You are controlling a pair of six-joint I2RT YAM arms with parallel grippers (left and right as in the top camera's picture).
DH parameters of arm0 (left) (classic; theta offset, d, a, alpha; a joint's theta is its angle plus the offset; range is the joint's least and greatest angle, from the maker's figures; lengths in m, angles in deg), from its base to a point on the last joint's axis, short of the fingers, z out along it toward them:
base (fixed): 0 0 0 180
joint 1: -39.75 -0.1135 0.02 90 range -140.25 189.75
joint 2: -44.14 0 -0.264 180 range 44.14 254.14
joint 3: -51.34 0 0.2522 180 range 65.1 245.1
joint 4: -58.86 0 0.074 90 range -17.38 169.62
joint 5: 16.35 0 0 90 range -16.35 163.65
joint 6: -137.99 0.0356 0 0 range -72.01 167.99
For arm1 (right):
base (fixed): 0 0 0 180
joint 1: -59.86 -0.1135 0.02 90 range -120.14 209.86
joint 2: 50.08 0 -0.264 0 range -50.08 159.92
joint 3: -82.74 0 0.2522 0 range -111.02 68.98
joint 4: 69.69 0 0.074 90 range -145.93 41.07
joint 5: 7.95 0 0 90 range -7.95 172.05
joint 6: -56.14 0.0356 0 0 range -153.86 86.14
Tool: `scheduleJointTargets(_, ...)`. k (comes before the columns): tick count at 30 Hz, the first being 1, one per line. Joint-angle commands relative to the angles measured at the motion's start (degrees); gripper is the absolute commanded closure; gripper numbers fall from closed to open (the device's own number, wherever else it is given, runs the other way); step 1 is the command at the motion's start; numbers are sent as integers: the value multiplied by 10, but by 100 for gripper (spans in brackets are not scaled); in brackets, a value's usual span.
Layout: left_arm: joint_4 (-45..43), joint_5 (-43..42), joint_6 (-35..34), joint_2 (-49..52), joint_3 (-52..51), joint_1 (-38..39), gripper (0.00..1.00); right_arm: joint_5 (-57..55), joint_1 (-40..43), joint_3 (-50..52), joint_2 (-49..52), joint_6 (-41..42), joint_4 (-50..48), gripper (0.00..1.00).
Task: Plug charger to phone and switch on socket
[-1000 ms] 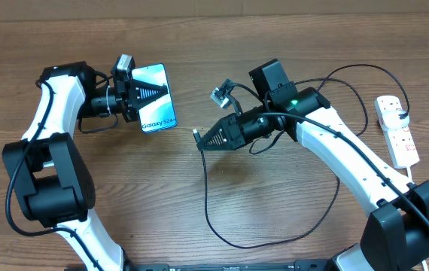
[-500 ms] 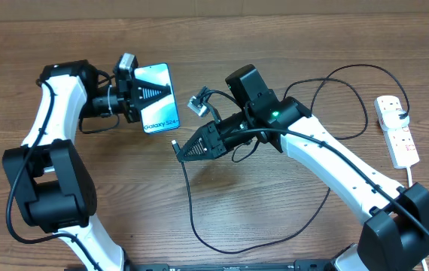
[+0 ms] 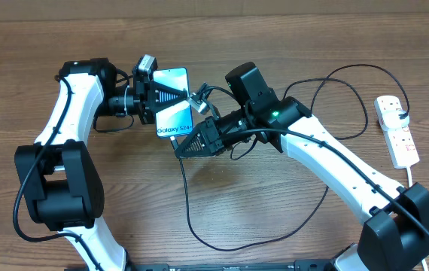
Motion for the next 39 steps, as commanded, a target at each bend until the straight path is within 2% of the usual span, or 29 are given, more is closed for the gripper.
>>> scheduleJointTargets(1,0,-27,0,-26,7,-4,96,-13,-1,3,-1,32,-4,96)
scheduleJointTargets(7,-22,-27,-29,-26,7,-14,96,-16,-1,3,-1,63,-3,96)
scheduleJointTargets(30,-24,-27,-36,-26,7,-21,95,-53,-1,3,-1,86,-6,96)
scheduleJointTargets(39,-66,-27,-37,-26,7,-21,96,-46,-1,3,-1,90,-6,96)
